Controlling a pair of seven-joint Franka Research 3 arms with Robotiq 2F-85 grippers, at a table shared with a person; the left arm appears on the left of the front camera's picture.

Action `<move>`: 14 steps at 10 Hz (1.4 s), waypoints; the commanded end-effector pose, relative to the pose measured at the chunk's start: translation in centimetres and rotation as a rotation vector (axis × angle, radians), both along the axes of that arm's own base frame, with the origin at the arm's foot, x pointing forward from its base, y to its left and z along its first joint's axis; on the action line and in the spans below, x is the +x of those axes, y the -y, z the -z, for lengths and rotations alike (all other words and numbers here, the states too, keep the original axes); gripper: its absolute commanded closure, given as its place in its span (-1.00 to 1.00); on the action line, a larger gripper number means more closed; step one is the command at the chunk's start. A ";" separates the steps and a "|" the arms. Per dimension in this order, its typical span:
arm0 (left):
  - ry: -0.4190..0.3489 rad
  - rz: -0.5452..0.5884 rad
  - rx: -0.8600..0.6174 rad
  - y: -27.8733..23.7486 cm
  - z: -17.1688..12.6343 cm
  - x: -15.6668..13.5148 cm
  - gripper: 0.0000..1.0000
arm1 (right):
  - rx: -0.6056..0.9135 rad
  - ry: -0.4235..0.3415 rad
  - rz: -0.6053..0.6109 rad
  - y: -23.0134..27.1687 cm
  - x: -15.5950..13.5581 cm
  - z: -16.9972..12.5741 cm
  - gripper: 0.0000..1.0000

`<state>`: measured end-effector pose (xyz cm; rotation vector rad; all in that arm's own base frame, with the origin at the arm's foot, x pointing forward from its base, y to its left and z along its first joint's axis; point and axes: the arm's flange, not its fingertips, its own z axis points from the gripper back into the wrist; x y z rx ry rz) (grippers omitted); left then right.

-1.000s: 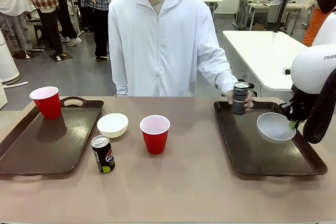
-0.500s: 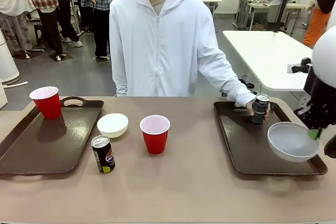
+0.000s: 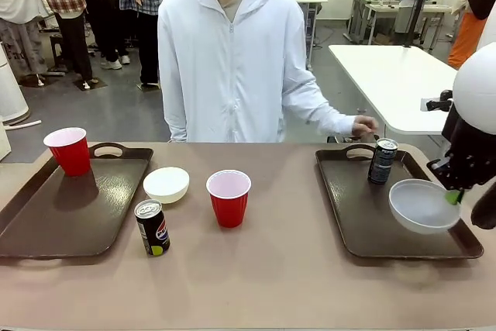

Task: Prepare tableware on both trays.
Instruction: Pick up a Picnic Bowl from the table and place it on a Handle tray.

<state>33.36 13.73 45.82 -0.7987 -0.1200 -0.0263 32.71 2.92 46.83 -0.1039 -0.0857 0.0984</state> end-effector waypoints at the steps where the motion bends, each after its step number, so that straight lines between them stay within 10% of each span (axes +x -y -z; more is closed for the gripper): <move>1: 0.004 -0.004 -0.012 0.0 -0.1 0.0 -1.00 | 0.060 0.047 -0.005 1.5 5.2 3.0 0.96; 9: 0.004 -0.004 -0.012 0.0 -0.1 0.0 -1.00 | 0.125 0.028 -0.014 1.7 11.0 10.2 0.96; 12: 0.004 -0.004 -0.012 0.0 -0.1 0.0 -1.00 | 0.117 -0.007 0.016 2.1 11.2 9.8 -0.60; 13: 0.004 -0.004 -0.012 0.0 -0.1 0.0 -1.00 | 0.126 -0.009 0.016 2.2 11.2 9.6 -0.32; 14: 0.004 -0.004 -0.012 0.0 -0.1 0.0 -1.00 | 0.128 -0.009 0.018 2.3 10.7 8.9 -1.00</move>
